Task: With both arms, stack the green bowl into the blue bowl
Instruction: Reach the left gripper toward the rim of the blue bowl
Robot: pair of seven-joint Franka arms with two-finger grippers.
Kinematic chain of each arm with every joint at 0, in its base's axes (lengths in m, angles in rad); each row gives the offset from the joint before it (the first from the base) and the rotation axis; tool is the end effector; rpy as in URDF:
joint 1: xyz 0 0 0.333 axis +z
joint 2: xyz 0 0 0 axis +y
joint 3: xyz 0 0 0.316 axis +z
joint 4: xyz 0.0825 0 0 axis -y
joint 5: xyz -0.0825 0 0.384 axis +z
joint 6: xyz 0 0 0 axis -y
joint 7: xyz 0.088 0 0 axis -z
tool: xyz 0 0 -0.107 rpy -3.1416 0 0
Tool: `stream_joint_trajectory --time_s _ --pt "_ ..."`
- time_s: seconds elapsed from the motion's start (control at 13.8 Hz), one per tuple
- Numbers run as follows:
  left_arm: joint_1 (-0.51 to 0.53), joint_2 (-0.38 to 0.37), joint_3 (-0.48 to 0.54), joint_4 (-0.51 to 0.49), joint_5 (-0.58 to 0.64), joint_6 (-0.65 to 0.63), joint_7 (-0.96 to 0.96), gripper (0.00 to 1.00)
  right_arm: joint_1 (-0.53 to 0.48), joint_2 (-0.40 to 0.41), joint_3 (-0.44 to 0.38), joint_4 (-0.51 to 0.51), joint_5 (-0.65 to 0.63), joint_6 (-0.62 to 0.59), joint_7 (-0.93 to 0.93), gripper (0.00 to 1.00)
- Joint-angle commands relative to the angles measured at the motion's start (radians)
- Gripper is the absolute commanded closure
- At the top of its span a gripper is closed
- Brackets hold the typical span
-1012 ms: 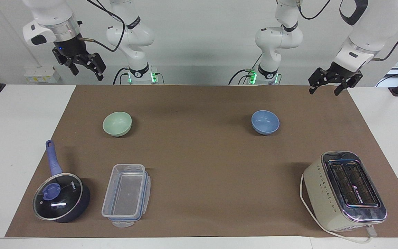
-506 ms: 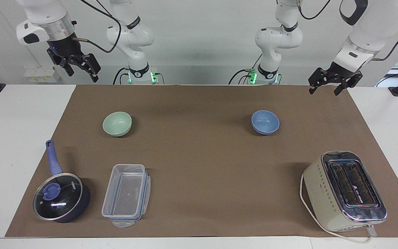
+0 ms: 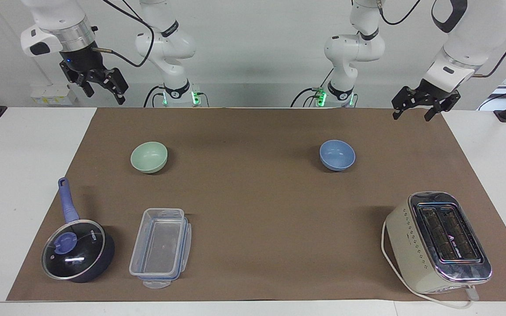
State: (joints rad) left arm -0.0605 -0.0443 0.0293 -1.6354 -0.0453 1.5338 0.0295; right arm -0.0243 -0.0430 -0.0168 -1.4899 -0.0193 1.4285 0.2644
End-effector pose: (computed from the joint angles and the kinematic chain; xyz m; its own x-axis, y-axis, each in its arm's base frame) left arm 0.5354 -0.0213 0.6153 0.9965 -0.0624 -0.0558 -0.0597 -0.9971 0.0482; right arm 0.5252 -0.0241 0.6730 0.9528 -0.3033 -0.0129 -0.3030 -0.9527 0.0226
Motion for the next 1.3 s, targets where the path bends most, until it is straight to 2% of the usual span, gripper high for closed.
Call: stream_joint_trajectory --time_s 0.0,0.29,0.72,1.08,1.23 --pt "0.016 -0.048 -0.008 -0.081 0.019 0.041 -0.01 0.0 -0.013 0.0 0.005 0.007 0.005 0.001 0.003 0.0" --pt "0.021 -0.072 -0.008 -0.188 0.007 0.149 -0.006 0.0 -0.014 0.0 0.005 0.005 0.004 0.006 0.001 0.0" --pt "0.018 -0.097 -0.008 -0.375 -0.073 0.36 0.007 0.0 -0.014 -0.001 0.0 0.002 0.004 0.006 0.001 0.0" --pt "0.013 -0.086 -0.008 -0.55 -0.163 0.53 0.147 0.0 -0.013 -0.001 0.003 0.002 0.004 0.003 0.004 0.0" --pt "0.011 -0.056 -0.008 -0.599 -0.206 0.572 0.22 0.0 -0.011 -0.001 0.005 0.003 0.005 0.004 0.006 0.0"
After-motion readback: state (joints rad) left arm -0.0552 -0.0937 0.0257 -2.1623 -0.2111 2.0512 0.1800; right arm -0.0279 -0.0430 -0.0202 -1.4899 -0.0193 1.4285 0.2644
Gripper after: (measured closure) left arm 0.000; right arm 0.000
